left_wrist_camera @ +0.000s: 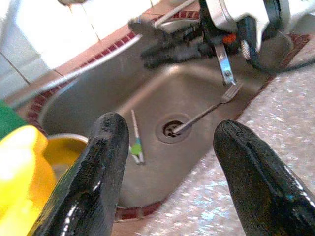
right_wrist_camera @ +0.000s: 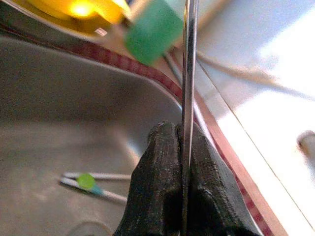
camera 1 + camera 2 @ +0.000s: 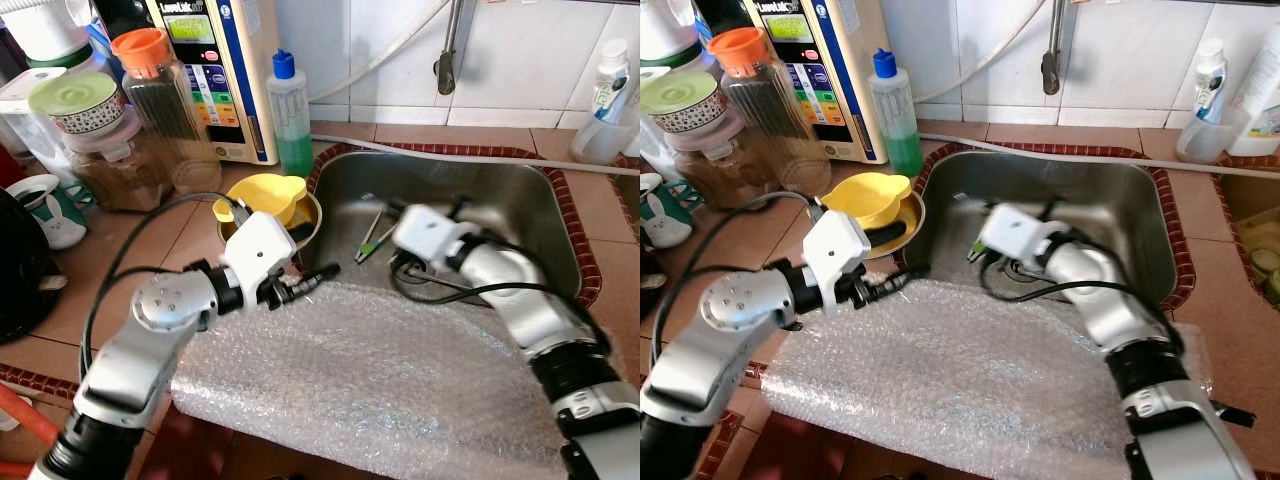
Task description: Kitchen organization
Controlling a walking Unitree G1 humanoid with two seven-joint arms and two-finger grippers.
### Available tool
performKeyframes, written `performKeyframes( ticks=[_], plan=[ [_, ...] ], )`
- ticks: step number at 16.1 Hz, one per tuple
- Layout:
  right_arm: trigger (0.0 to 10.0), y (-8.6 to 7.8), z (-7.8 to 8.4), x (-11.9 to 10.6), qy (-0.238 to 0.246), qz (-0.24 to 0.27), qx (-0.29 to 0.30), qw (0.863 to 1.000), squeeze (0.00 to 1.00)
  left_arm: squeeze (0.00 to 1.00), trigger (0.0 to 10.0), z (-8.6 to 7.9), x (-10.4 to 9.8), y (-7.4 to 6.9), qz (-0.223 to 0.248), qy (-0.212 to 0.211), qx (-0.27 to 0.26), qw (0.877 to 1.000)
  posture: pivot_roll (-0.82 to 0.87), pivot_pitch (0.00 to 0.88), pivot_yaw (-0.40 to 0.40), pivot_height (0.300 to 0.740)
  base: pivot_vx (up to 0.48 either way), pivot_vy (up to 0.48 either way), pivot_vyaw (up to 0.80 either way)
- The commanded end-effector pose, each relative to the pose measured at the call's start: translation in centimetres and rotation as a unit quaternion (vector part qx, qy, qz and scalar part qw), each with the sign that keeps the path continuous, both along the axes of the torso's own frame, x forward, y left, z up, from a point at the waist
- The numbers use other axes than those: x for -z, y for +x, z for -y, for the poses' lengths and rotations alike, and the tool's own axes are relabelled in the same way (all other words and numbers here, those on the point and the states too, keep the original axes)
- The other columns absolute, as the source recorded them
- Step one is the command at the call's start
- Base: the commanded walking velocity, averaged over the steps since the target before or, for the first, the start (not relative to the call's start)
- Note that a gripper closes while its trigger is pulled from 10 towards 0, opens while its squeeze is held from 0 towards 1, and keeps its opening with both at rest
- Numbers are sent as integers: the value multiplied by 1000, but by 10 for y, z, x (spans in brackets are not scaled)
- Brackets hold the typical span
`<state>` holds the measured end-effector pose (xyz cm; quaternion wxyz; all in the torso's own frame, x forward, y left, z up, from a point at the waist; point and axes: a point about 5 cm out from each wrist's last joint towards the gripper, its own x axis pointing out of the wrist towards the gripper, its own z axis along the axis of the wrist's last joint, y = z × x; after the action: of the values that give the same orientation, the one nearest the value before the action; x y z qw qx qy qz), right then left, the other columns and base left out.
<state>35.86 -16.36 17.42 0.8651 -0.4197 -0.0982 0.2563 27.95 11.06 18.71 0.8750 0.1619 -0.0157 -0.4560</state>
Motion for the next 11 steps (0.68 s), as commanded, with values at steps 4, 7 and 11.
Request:
performKeyframes(
  ticks=[4, 7, 11],
  plan=[
    [0, 3, 18, 8, 85, -23, 52, 995, 0, 1000, 10000, -5, 0, -2, -13, -15, -9, 1000, -177, 108, 158, 740, 0, 0, 0],
    [39, 1, 22, 25, 114, -61, 81, 988, 0, 1000, 10000, -10, 2, 3, -7, -30, -50, 998, -176, 106, 162, 740, 0, 0, 0],
    [10000, 0, 22, 43, 104, -111, 94, 984, 0, 1000, 10000, -14, 6, 5, -9, -23, -61, 998, -179, 104, 168, 740, 0, 0, 0]
  ],
)
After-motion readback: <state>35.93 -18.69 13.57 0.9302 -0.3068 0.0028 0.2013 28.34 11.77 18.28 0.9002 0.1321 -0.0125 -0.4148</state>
